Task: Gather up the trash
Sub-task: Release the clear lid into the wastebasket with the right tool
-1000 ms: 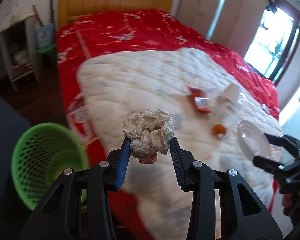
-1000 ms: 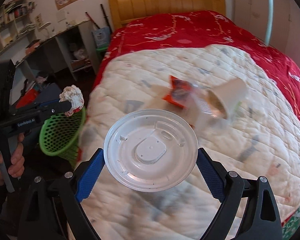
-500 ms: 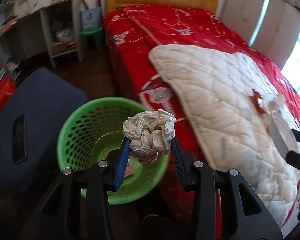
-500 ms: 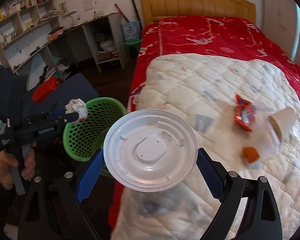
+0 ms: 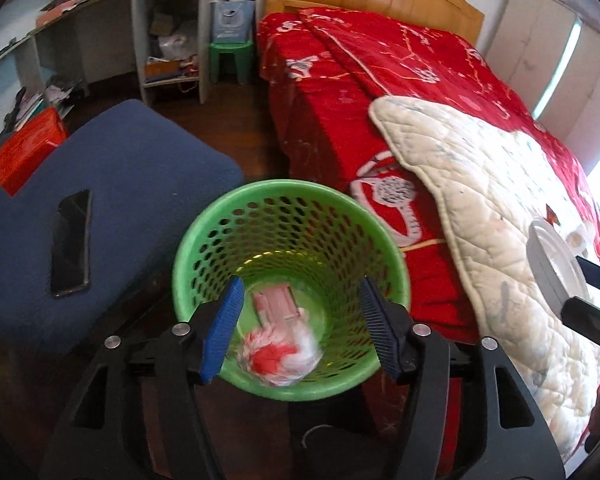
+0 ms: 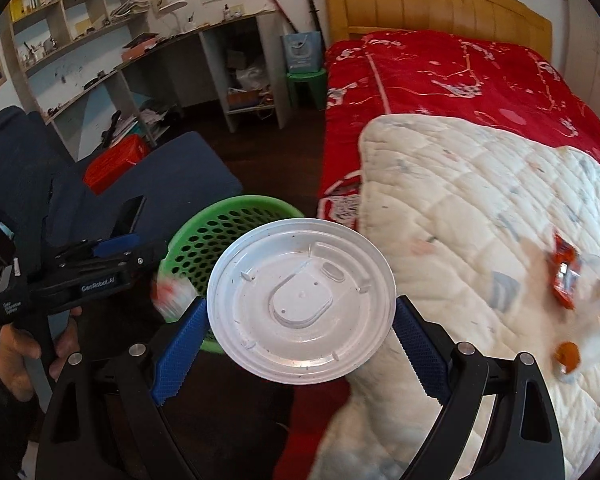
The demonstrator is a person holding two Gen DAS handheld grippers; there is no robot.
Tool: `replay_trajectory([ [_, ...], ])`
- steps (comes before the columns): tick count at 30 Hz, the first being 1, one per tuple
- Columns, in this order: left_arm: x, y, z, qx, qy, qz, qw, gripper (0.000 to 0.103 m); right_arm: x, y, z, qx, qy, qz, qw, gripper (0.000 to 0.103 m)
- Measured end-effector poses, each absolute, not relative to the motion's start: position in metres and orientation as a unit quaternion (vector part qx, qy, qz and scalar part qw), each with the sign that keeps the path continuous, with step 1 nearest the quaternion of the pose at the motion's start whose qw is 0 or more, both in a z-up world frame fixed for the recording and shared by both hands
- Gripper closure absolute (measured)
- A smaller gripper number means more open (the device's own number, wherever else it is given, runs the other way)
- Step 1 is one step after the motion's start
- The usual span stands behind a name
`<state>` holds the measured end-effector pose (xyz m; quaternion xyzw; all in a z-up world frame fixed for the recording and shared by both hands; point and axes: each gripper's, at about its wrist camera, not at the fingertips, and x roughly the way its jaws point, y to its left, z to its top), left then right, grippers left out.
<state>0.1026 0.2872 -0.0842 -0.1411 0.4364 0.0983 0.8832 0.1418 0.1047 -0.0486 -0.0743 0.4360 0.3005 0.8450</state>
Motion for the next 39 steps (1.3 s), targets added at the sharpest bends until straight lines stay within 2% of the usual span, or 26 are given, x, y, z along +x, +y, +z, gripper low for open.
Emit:
replay_trajectory([
  [16, 0.072, 0.332, -0.079, -0.172, 0.415, 0.143, 0.882, 0.037, 0.161, 0.190, -0.076, -0.036, 0.468, 0.343, 0.814, 0.013],
  [23, 0.073, 0.328, -0.081, -0.174, 0.416, 0.139, 0.882, 0.035, 0.156, 0.197, -0.071, -0.036, 0.457, 0.348, 0.818, 0.011],
  [31, 0.086, 0.300, -0.078, -0.161, 0.418, 0.113, 0.887, 0.035, 0.151, 0.143, -0.054, -0.043, 0.434, 0.310, 0.845, 0.010],
  [39, 0.107, 0.251, -0.072, -0.142, 0.421, 0.075, 0.893, 0.035, 0.149, 0.045, -0.047, -0.035, 0.428, 0.233, 0.873, 0.010],
])
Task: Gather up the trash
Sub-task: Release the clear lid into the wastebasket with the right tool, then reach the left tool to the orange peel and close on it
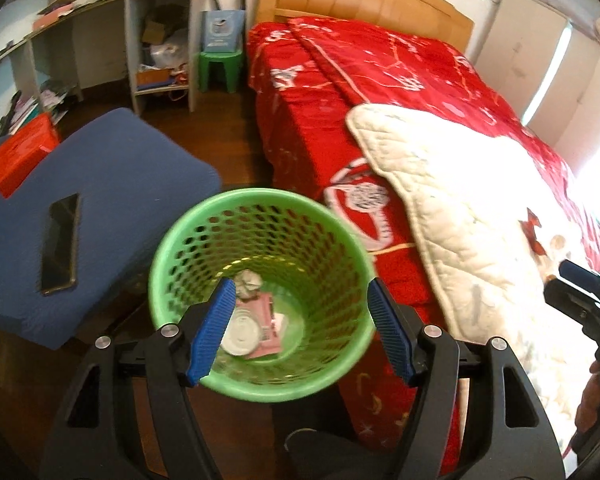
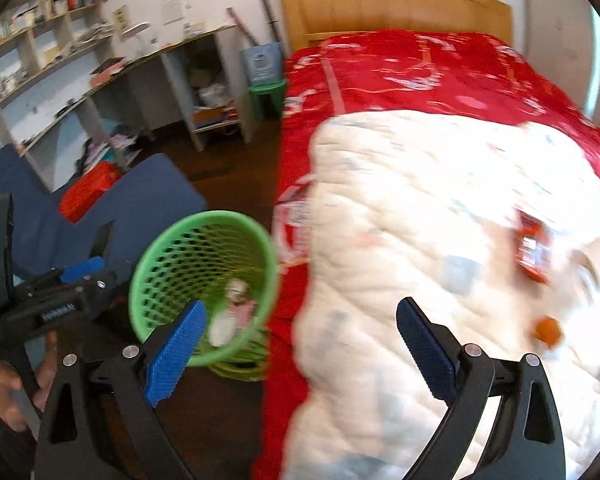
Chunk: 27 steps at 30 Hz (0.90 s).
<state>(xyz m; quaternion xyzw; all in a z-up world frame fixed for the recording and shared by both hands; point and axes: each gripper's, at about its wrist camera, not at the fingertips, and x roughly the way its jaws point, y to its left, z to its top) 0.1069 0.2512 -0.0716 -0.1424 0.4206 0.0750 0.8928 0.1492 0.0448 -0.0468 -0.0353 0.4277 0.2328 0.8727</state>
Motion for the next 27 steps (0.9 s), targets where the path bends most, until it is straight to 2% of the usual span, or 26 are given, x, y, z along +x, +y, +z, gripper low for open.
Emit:
replay_trajectory([
  [13, 0.144, 0.144, -0.061, -0.097, 0.428, -0.010, 0.898, 0.034, 0.136, -0.119, -0.039, 0.001, 0.424, 0.097, 0.901, 0.010],
  [27, 0.164, 0.027, -0.058, -0.033, 0.432, -0.101, 0.896, 0.033, 0.137, -0.189, -0.050, -0.002, 0.436, 0.041, 0.899, 0.010],
])
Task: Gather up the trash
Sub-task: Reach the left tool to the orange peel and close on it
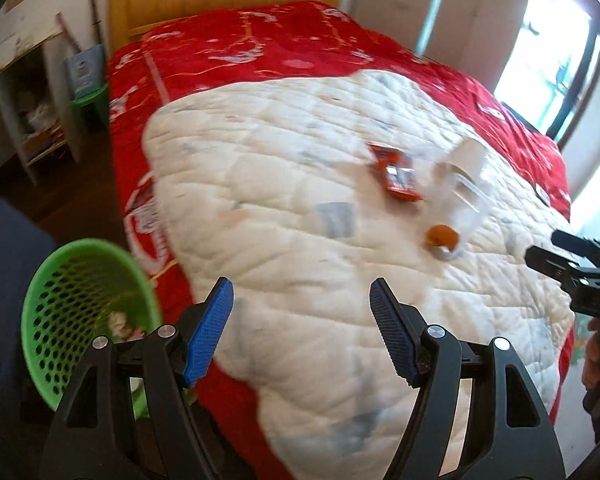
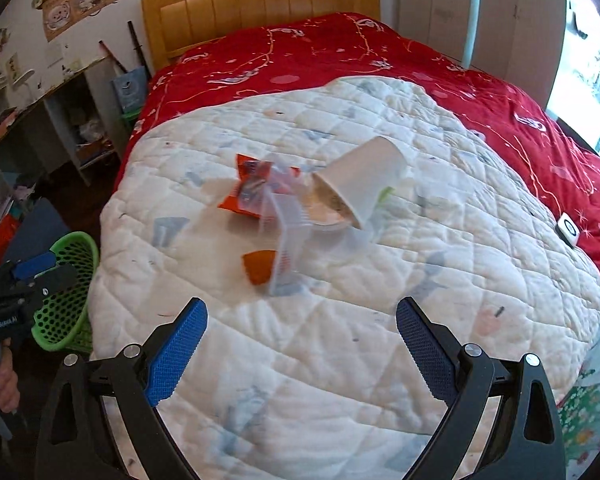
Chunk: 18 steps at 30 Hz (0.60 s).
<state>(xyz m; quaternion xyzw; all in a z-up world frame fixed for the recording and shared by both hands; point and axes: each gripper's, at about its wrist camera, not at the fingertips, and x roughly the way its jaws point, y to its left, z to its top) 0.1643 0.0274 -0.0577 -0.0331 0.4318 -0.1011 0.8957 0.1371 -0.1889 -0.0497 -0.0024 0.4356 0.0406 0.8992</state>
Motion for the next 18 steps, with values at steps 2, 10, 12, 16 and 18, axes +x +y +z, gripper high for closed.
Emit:
replay_trajectory([
  [2, 0.167, 0.009, -0.058, -0.022, 0.430, -0.118, 0.895, 0.033, 0.138, -0.198, -0.051, -0.001, 0.437, 0.037, 0.899, 0.010],
  [10, 0.182, -0.058, -0.060, 0.002, 0.427, -0.185, 0.885, 0.033, 0.139, -0.233, -0.053, 0.000, 0.439, 0.022, 0.898, 0.010],
  [12, 0.186, -0.075, -0.063, 0.016, 0.427, -0.200, 0.882, 0.033, 0.139, -0.241, -0.053, 0.006, 0.440, 0.022, 0.898, 0.010],
  [16, 0.197, -0.098, -0.071, 0.039, 0.428, -0.222, 0.875, 0.034, 0.141, -0.255, -0.055, 0.020, 0.443, 0.021, 0.896, 0.010],
  [18, 0.204, -0.106, -0.077, 0.045, 0.435, -0.235, 0.868, 0.042, 0.140, -0.258, -0.055, 0.018, 0.442, 0.020, 0.897, 0.010],
])
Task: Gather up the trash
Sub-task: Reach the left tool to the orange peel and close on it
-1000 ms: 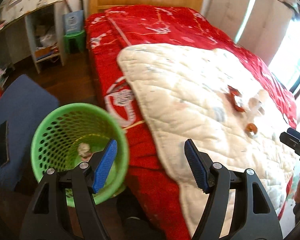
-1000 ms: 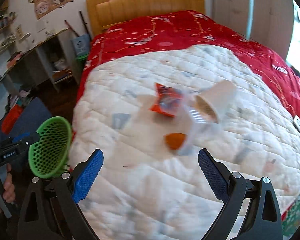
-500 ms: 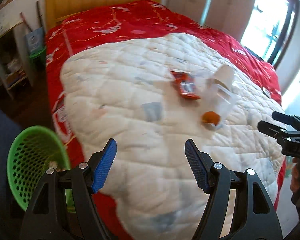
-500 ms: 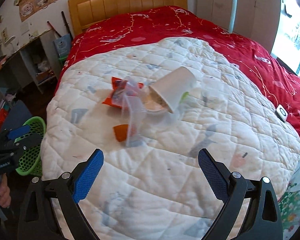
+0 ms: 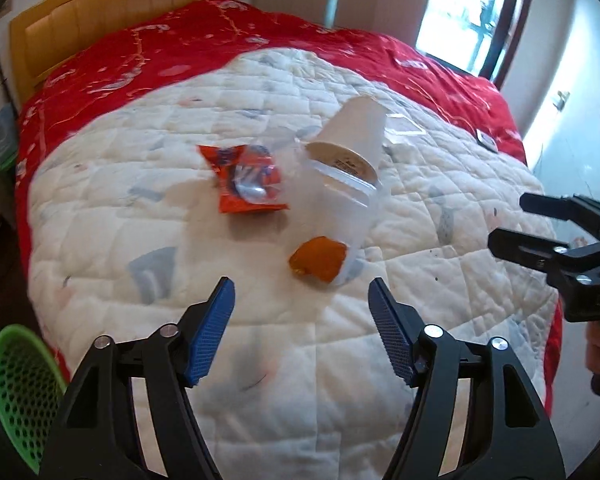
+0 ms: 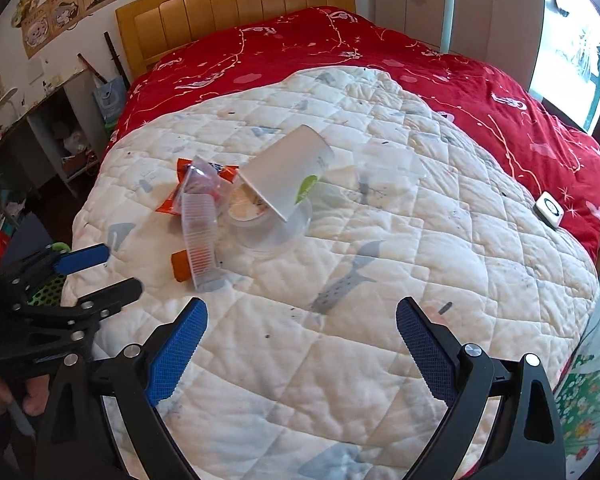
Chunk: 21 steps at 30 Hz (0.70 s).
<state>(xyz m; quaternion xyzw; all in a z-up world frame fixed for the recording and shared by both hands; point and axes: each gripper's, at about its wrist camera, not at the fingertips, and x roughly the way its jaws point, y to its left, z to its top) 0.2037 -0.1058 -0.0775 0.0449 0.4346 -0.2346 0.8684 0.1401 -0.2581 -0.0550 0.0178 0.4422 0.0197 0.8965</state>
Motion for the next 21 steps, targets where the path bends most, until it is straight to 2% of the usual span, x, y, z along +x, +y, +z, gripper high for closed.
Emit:
replay_trajectory([
  [3, 0.214, -0.113, -0.087, 0.051, 0.443, -0.250, 0.859, 0.052, 0.140, -0.263, -0.056, 0.017, 0.443, 0.020, 0.896, 0.010],
  [8, 0.231, -0.117, -0.100, 0.042, 0.455, -0.262, 0.850, 0.062, 0.142, -0.266, -0.061, 0.017, 0.446, 0.025, 0.894, 0.010],
  [11, 0.237, -0.119, -0.106, 0.031, 0.459, -0.273, 0.845, 0.063, 0.145, -0.263, -0.065, 0.015, 0.449, 0.029, 0.893, 0.010],
  [16, 0.242, -0.122, -0.116, 0.030, 0.459, -0.280, 0.843, 0.072, 0.149, -0.255, -0.069, 0.011, 0.452, 0.041, 0.891, 0.010],
  [20, 0.240, -0.118, -0.116, 0.021, 0.455, -0.279, 0.846, 0.088, 0.152, -0.248, -0.071, 0.012, 0.454, 0.049, 0.890, 0.010],
  [21, 0.239, -0.116, -0.115, 0.019, 0.453, -0.279, 0.847, 0.099, 0.154, -0.246, -0.071, 0.013, 0.453, 0.050, 0.890, 0.010],
])
